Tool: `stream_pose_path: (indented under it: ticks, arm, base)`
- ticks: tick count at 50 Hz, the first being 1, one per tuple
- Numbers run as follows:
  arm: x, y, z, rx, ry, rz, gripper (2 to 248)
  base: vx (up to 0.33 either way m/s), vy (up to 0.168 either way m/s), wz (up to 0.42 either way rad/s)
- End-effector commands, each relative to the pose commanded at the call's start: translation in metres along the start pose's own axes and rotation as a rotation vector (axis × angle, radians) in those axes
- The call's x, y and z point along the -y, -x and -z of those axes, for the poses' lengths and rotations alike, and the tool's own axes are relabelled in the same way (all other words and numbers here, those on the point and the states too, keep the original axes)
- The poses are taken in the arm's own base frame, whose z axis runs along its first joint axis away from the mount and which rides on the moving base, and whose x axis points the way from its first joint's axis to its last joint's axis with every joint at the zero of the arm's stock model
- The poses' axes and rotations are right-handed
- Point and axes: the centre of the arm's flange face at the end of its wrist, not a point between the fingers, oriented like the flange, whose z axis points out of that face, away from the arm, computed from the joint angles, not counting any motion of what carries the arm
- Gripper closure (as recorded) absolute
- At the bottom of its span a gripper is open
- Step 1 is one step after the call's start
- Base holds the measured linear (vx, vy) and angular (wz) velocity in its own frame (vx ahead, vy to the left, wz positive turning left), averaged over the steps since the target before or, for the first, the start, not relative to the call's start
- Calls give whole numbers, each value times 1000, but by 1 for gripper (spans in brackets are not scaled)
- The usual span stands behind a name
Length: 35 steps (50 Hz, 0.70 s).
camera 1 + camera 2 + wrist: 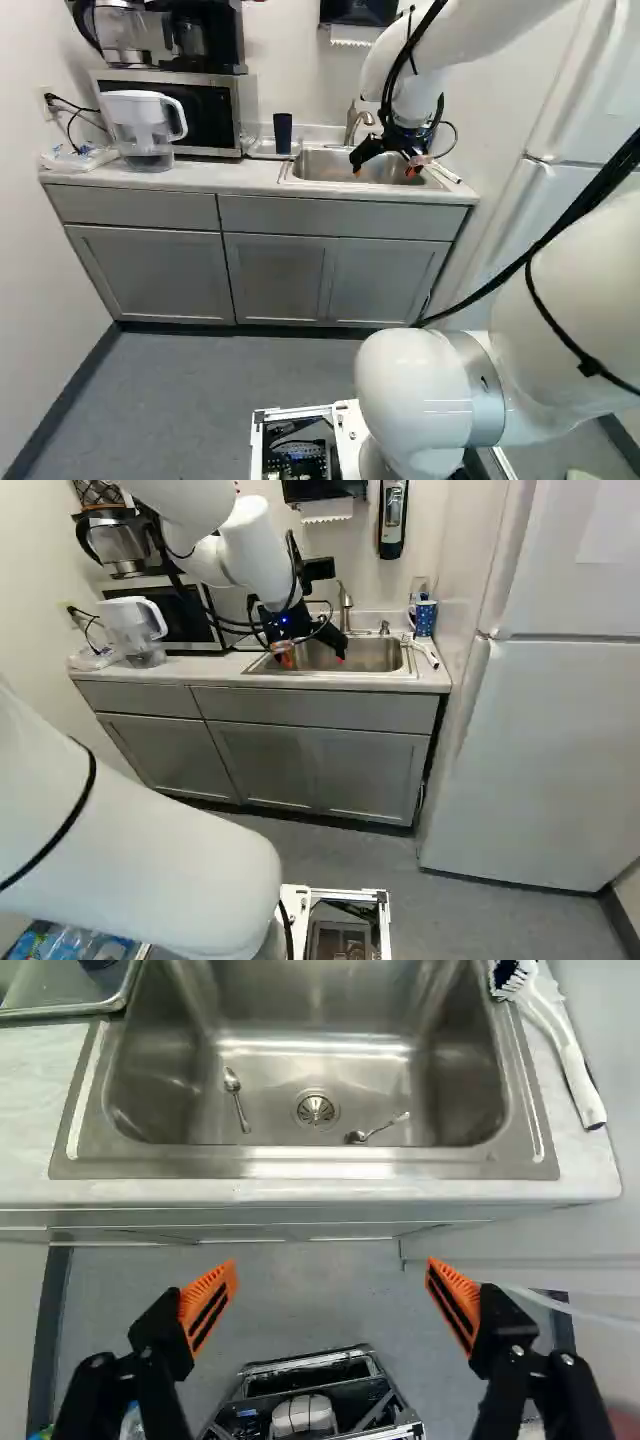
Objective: Rinse the cup and place it in the tray
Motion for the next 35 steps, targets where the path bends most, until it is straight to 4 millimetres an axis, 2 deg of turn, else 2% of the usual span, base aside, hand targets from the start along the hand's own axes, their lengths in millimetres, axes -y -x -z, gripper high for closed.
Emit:
stream_pose_path:
  ticks: [17, 35]
  arm:
    - [0, 0, 0, 0, 0, 0, 3]
    - [0, 0, 0, 0, 0, 0, 3]
  base:
    - [-117, 11, -151]
    - [-107, 38, -10]
